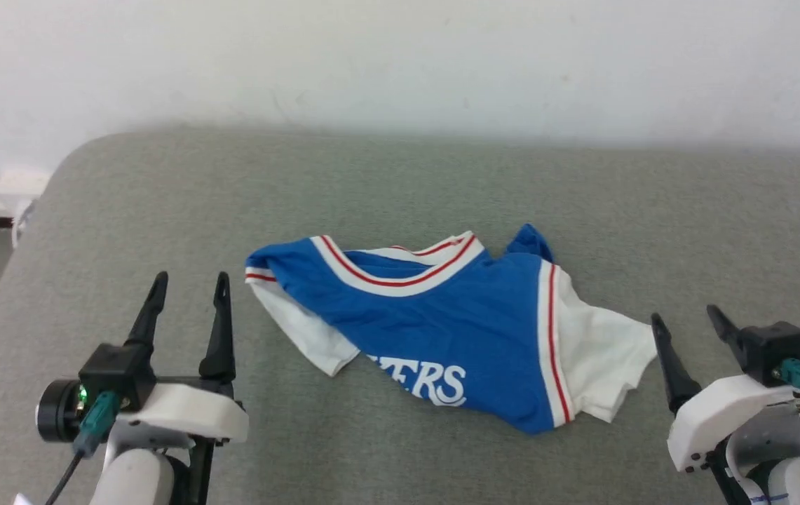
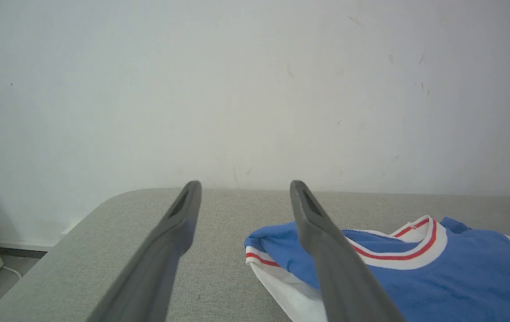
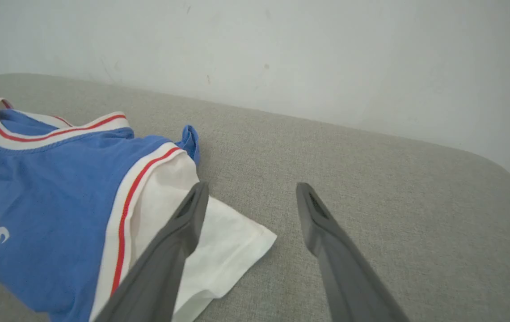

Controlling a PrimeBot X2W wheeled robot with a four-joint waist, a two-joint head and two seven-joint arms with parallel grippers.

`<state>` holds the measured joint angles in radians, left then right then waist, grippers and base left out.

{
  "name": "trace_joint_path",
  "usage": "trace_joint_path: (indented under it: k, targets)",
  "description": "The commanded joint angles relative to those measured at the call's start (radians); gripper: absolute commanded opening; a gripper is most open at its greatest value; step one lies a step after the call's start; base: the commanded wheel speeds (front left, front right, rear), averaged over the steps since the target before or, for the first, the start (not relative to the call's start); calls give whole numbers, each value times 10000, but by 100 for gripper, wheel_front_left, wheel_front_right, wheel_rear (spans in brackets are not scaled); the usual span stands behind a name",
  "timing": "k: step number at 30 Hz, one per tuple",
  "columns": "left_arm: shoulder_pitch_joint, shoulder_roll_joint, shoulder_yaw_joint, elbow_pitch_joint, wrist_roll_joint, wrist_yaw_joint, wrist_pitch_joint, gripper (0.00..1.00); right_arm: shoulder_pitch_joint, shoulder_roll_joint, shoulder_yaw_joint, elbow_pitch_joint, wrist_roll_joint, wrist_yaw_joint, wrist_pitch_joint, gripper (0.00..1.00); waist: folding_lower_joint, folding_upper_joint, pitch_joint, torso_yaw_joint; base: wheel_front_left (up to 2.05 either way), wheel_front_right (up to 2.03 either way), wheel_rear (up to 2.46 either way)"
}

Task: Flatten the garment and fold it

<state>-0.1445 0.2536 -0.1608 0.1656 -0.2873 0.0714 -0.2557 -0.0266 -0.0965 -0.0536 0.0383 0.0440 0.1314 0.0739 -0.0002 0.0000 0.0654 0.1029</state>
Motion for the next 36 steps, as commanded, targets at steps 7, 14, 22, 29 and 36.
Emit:
trace_joint_path:
  k: [7,14,22,29,36]
  targets:
    - [1308,-829,403,-1847,1035,-300,-58,100,-714,-1349,391,1060,1584,-7,3226,100,2,0,56,1105,0,0,0]
    - [1667,-1284,-27,-1674,1605,-1046,-59,100,-1559,-1796,99,2268,2086,-7,5290,100,2,0,391,1749,0,0,0]
    - [1485,-1642,102,-1446,1756,-1338,-60,100,-1867,-1687,-85,3470,1407,-7,6122,100,2,0,647,2252,0,0,0]
    - [1456,-1780,320,-1374,1819,-1422,-60,100,-1880,-1643,63,3778,1212,-7,5864,0,2,0,641,2161,0,0,0]
    - [1527,-1861,485,-1137,1797,-1579,-60,100,-2088,-2214,-793,3473,633,-7,5264,0,2,0,345,1515,0,0,0]
